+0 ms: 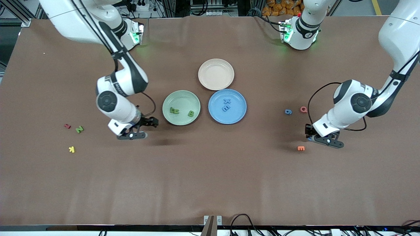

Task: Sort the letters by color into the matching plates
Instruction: 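Release the u and withdraw the right gripper while the left gripper lifts the G, then drop the blue G onto the blue plate while the right gripper reaches the N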

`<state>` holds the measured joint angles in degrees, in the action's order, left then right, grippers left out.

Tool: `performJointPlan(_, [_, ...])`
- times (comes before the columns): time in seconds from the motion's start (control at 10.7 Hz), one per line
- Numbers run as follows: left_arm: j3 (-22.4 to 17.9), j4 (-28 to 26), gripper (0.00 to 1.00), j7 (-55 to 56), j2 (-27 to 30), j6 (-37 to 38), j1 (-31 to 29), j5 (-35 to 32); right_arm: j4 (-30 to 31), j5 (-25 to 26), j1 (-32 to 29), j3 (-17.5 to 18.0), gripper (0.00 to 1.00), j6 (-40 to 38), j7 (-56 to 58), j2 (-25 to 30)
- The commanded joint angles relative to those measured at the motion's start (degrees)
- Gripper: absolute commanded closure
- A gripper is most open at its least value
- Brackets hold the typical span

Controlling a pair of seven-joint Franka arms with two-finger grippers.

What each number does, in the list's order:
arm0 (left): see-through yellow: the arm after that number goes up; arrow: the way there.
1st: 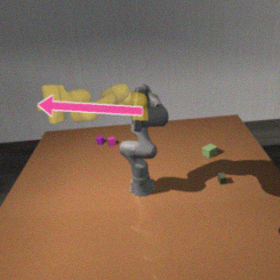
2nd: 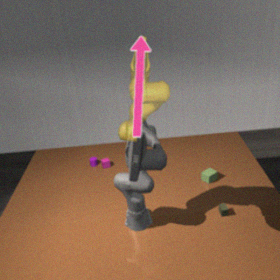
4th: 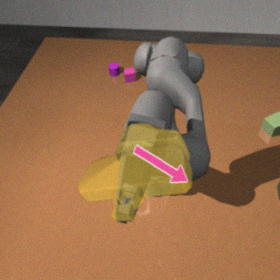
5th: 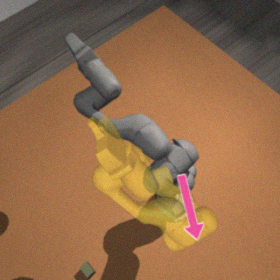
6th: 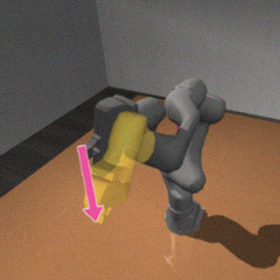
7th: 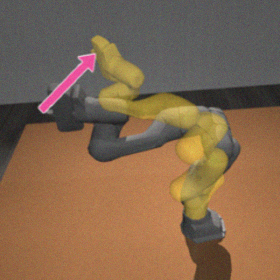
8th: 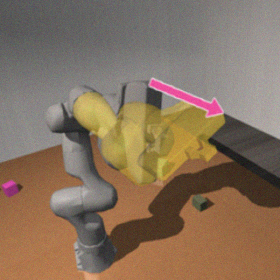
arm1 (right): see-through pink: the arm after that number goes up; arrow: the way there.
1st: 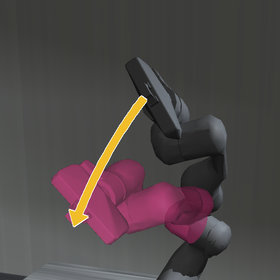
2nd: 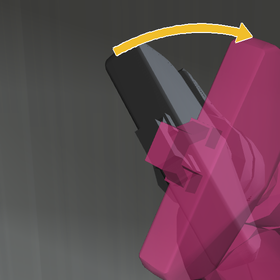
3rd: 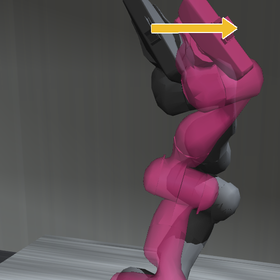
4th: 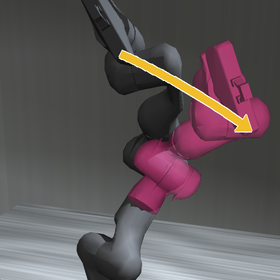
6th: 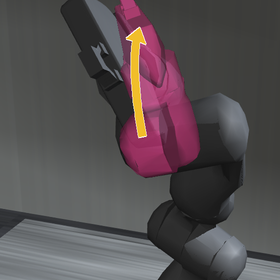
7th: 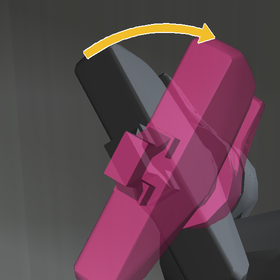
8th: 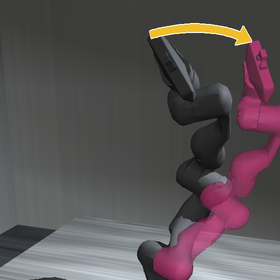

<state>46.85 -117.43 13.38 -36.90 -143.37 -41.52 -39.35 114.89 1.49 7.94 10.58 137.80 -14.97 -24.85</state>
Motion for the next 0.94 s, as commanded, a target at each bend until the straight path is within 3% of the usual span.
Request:
performJointPlan(0.0, [0.34,3.95,1.00,11.90,1.65,6.86,9.41,-0.82,0.60,5.70,-7.30,1.20,0.00,-0.78,10.01,1.47])
performJointPlan(0.37, [0.34,6.51,1.00,25.88,1.83,13.98,19.26,-0.99,0.78,11.24,-19.41,3.56,0.00,-0.17,23.01,1.47])
performJointPlan(0.84, [0.34,7.30,1.00,33.01,1.30,14.08,24.54,-0.64,2.18,14.58,-32.00,7.87,0.00,2.99,35.16,1.12])
